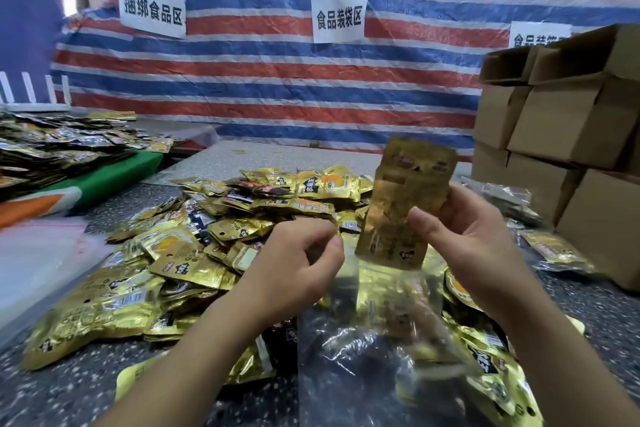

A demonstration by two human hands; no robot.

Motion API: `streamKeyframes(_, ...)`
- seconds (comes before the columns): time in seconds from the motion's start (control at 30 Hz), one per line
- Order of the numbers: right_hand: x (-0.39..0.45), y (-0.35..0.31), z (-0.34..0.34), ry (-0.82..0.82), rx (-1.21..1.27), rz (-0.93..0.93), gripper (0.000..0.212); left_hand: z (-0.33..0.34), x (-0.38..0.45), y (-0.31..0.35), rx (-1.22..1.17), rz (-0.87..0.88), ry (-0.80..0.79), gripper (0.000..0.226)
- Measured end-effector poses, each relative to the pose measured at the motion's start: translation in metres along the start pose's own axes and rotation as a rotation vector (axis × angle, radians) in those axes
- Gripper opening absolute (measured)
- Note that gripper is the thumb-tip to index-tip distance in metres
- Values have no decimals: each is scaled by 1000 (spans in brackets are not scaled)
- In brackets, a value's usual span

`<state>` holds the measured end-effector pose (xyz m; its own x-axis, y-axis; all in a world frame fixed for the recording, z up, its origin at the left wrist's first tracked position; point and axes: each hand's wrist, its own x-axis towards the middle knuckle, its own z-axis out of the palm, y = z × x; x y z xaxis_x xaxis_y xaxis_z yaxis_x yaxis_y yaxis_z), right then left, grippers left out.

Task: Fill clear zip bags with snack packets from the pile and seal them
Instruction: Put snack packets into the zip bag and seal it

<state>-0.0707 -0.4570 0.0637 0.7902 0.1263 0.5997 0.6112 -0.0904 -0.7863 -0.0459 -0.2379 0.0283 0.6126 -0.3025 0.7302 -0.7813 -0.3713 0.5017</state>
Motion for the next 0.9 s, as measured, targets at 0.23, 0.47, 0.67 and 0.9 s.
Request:
streamKeyframes(0.23, -3, -6, -13, -350, -400, 79, 10, -3, 4, 4, -67, -83, 56, 35)
streamKeyframes(0.47, -5, -9, -25, -478, -304, 204, 11, 1, 1, 3, -141, -126, 5, 30)
streamKeyframes(0.67, -4, -7, -27, -450, -266, 266, 14, 7, 1, 3, -178, -163, 45, 39)
streamKeyframes(0.9, -6, -8, -26, -530, -295, 266, 9, 10, -1, 3, -102, -122, 47, 39)
